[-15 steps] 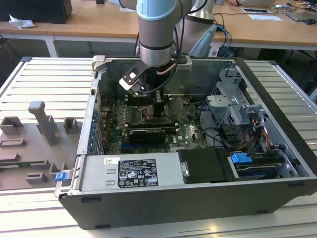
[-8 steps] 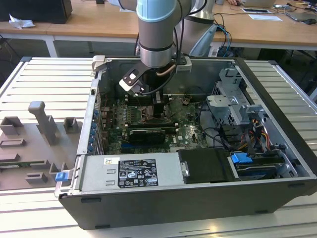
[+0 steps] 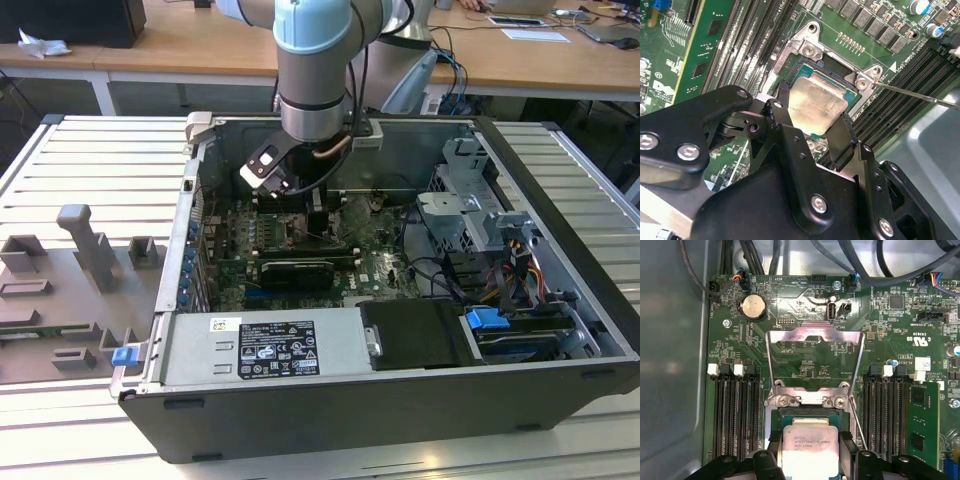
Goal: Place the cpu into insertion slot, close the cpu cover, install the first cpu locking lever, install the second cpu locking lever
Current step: 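Place the cpu into insertion slot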
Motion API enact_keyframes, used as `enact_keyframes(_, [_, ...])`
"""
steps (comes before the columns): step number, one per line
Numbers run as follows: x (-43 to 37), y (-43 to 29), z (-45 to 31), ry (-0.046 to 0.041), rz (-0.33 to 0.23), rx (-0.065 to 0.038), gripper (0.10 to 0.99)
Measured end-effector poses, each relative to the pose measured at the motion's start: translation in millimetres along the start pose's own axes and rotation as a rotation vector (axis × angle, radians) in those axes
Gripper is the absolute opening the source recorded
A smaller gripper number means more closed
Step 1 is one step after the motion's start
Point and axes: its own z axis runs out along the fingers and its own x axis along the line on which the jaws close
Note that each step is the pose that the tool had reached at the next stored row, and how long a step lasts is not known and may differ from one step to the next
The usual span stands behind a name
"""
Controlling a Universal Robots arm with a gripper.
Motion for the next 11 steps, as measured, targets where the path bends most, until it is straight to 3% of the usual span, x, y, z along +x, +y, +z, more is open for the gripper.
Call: enact_keyframes(11, [0.1,0.5,3.3,-0.0033,0.011,0.0,0.541])
